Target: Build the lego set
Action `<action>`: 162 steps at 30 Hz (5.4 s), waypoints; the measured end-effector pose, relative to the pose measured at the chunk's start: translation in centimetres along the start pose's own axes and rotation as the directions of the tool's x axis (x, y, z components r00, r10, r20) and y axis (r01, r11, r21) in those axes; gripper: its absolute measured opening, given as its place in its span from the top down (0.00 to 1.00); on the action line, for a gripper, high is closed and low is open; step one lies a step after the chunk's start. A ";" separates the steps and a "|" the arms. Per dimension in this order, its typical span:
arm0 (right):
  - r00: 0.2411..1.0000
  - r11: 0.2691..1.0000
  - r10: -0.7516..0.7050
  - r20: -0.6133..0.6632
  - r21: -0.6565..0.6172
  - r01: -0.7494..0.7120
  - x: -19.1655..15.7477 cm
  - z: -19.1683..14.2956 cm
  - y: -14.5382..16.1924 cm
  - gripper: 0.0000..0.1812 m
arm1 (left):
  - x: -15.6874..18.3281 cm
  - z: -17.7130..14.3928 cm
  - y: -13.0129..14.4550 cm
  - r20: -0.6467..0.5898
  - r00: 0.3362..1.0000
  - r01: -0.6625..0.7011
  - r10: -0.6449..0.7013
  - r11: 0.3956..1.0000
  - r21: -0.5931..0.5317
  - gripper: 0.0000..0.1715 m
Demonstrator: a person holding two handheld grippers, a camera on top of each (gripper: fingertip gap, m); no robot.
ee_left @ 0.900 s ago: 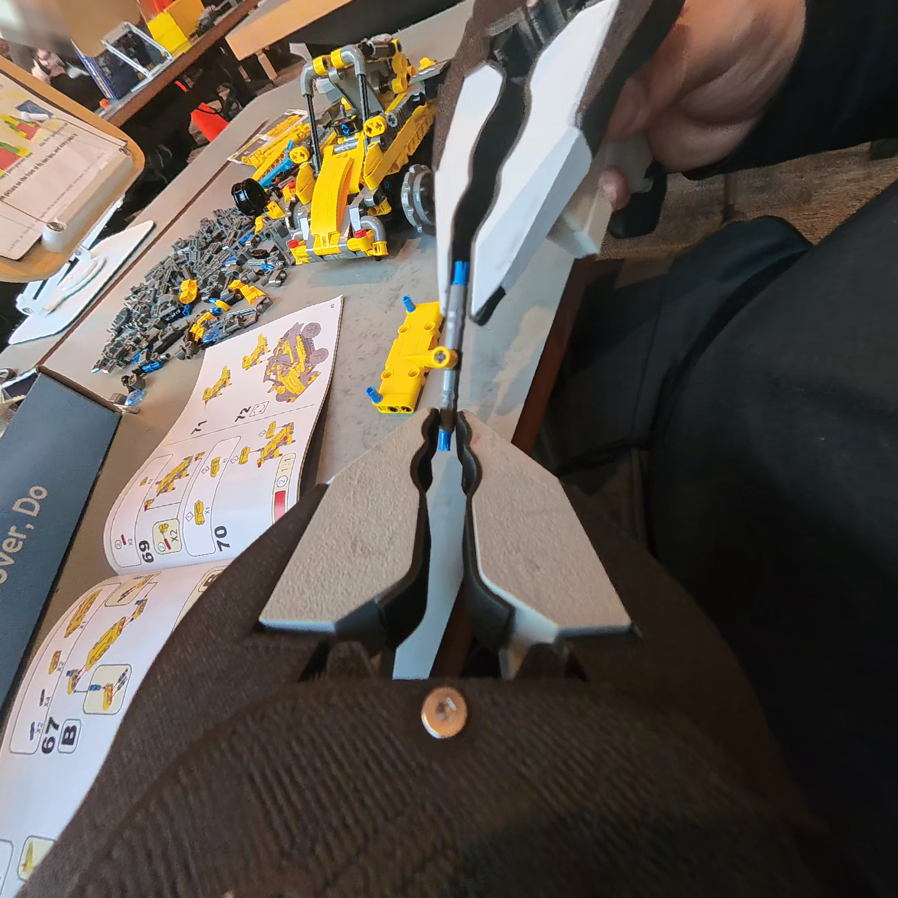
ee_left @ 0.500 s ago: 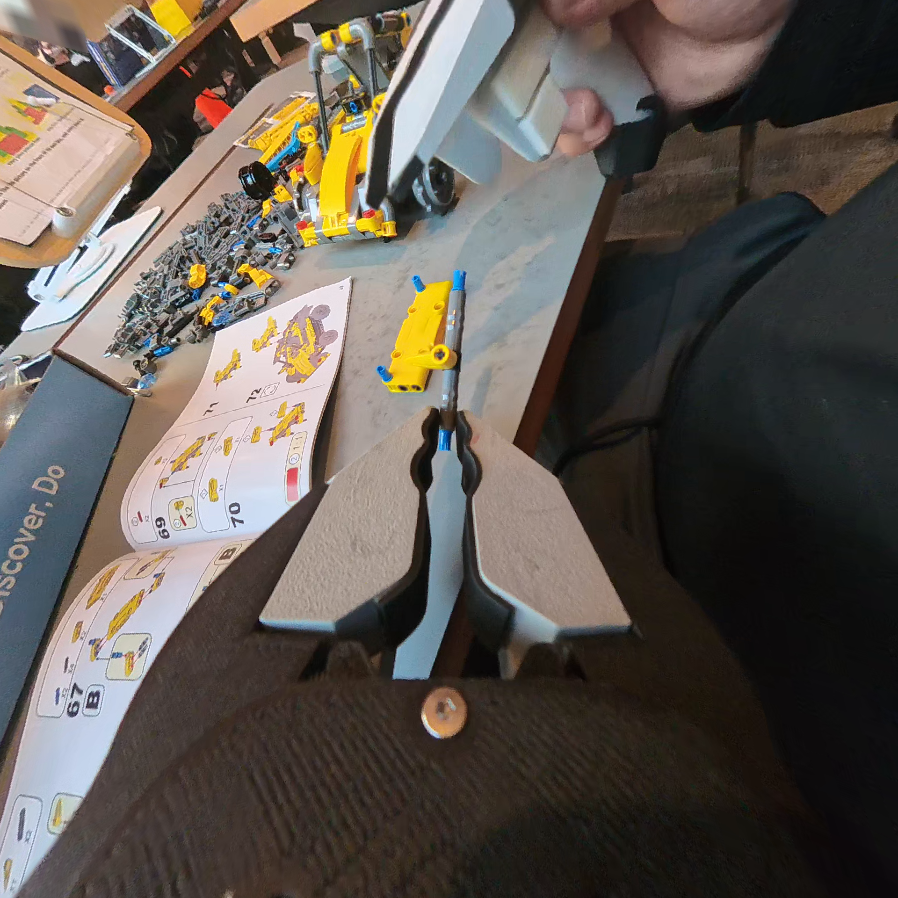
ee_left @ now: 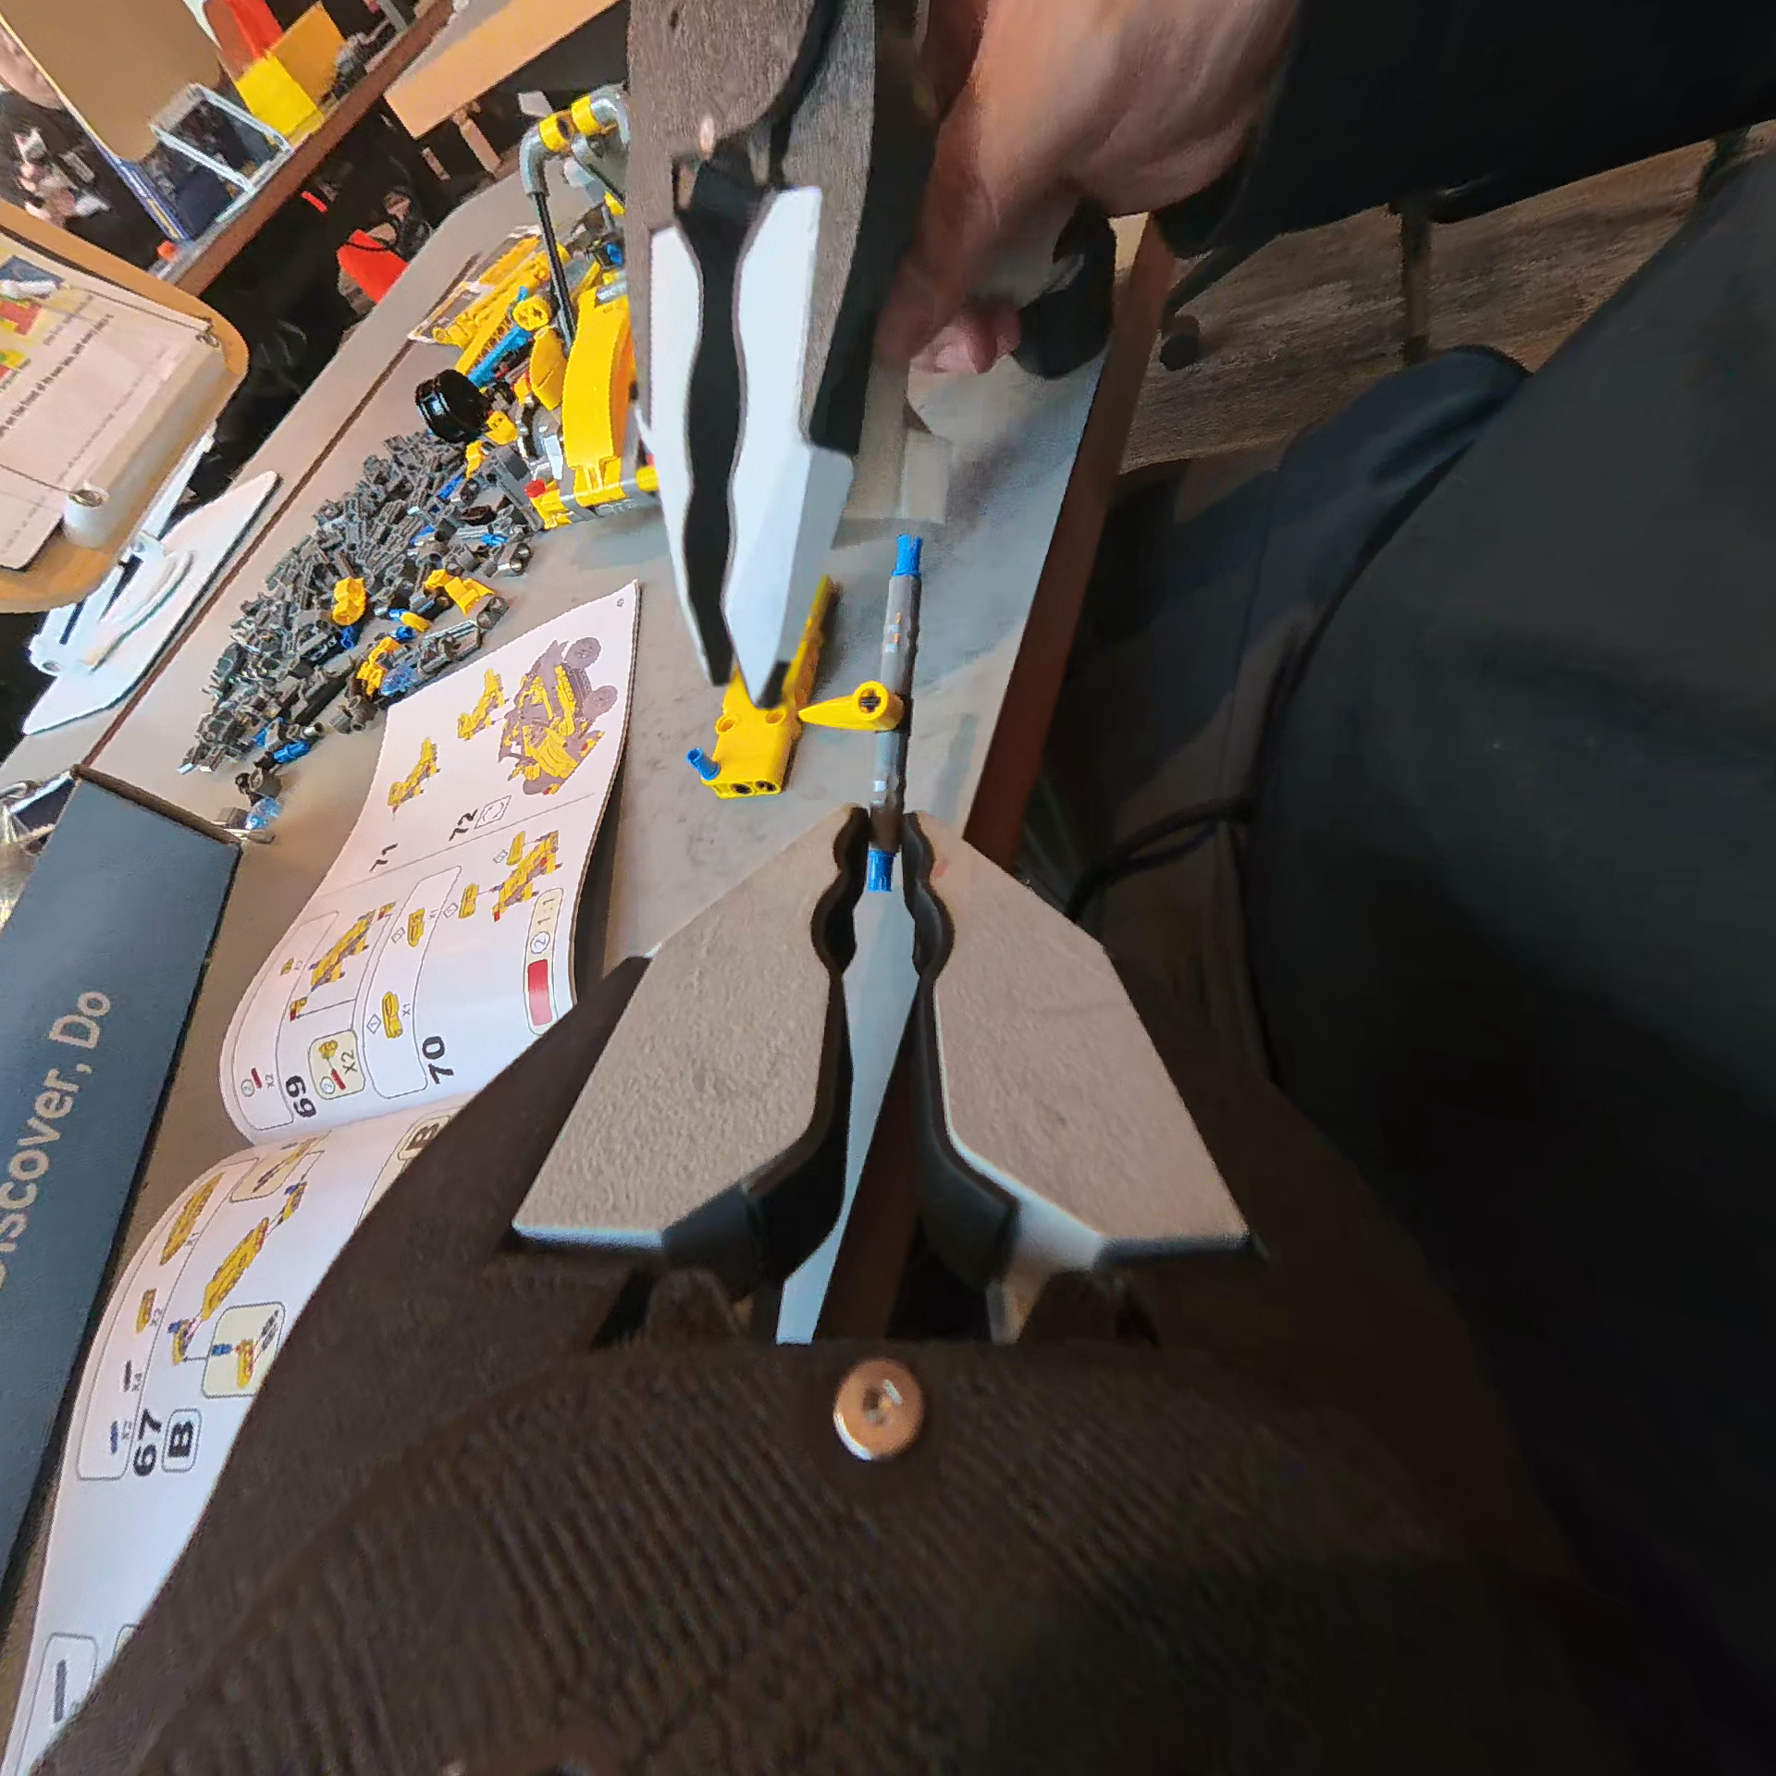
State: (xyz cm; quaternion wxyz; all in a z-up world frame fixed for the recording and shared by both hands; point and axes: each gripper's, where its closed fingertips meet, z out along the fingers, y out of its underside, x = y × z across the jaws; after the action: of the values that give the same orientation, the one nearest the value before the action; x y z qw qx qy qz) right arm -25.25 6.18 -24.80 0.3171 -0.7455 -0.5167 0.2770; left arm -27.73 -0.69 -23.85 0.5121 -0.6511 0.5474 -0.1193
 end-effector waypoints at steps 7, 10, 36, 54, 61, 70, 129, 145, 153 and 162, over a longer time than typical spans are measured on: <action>0.999 0.999 -0.024 0.047 -0.023 0.025 -1.5 1.0 -0.3 0.91 | 0.2 0.2 0.2 -0.016 1.000 0.007 -0.007 1.000 -0.004 0.98; 0.997 0.999 -0.037 0.073 -0.024 0.039 -2.4 1.5 -0.6 0.91 | 0.2 0.1 0.1 -0.014 1.000 0.003 -0.003 1.000 -0.002 0.98; 0.904 0.915 -0.402 0.145 0.035 0.401 -6.3 -1.7 0.3 0.89 | 0.0 0.9 0.7 0.081 0.980 -0.170 0.183 0.975 -0.141 0.98; 0.890 0.895 -0.442 0.109 -0.014 0.446 -5.7 -1.0 1.3 0.96 | 0.2 1.1 0.2 0.102 0.973 -0.193 0.208 0.971 -0.140 0.98; 0.895 0.901 -0.431 0.117 -0.003 0.434 -5.7 -1.3 1.2 0.96 | 0.1 1.3 0.3 0.101 0.974 -0.188 0.201 0.974 -0.128 0.98; 0.925 0.930 -0.367 0.096 0.013 0.368 -4.3 -2.0 0.8 0.95 | 0.6 1.4 0.4 0.073 0.975 -0.201 0.210 0.972 -0.122 0.98; 0.887 0.893 -0.447 0.113 0.113 0.435 -5.5 -2.2 0.4 0.94 | 0.5 0.2 -3.2 0.164 0.949 -0.277 0.270 0.961 0.019 0.98; 0.635 0.691 -0.698 -0.332 -0.077 0.719 -4.7 -3.0 -0.8 0.87 | -0.9 0.4 -3.6 0.067 0.995 0.058 -0.068 0.987 0.147 0.98; 0.587 0.662 -0.716 -0.377 -0.103 0.742 -4.6 -3.3 -1.2 0.88 | -0.4 0.5 -4.4 -0.013 0.988 0.156 -0.157 0.970 0.186 0.98; 0.585 0.656 -0.734 -0.346 -0.138 0.742 -4.6 -3.0 -0.2 0.91 | 0.0 0.9 -3.2 -0.098 0.966 0.250 -0.239 0.960 0.123 0.96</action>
State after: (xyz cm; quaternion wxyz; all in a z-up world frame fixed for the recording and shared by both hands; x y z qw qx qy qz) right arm -24.61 1.31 -22.38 0.5026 -0.4987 -0.7059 -0.0206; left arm -25.16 -0.57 -21.66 0.5131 -0.6722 0.4742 -0.2450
